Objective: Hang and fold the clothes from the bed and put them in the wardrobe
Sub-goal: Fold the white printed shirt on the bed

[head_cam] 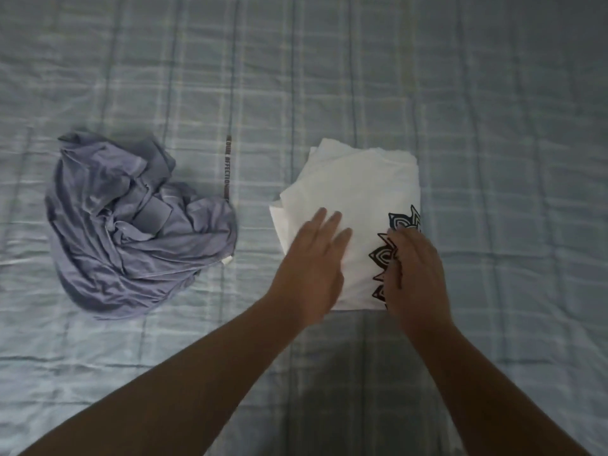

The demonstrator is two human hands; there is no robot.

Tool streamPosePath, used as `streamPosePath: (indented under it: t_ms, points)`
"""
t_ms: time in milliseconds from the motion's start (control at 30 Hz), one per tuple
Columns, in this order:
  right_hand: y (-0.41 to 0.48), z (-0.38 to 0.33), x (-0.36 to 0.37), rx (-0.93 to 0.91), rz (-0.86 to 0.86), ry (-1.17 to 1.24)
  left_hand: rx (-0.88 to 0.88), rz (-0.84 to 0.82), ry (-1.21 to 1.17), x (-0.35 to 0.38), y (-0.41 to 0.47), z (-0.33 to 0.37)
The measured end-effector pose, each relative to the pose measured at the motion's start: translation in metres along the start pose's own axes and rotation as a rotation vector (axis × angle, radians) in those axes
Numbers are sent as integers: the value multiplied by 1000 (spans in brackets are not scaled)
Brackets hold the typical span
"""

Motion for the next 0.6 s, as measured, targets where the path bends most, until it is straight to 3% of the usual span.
streamPosePath:
  t_ms: [100, 267, 367, 500, 600]
  points:
    - [4, 24, 14, -172, -94, -138, 25, -82, 65, 37, -1, 22]
    - [-13, 68, 37, -371, -212, -298, 14, -95, 201, 73, -16, -7]
    - [-15, 78, 44, -403, -228, -311, 69, -85, 237, 77, -22, -17]
    - [-16, 68, 42, -377, -250, -328, -5, -139, 193, 77, -24, -19]
    - [-19, 67, 34, -411, -397, -395, -29, -260, 292, 77, -23, -15]
Point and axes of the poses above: each hand's wrist, its own y-axis towards the middle knuckle, its own x-axis out of the palm, z = x × y, the point moved 4 cm from there along y, towards the middle knuckle
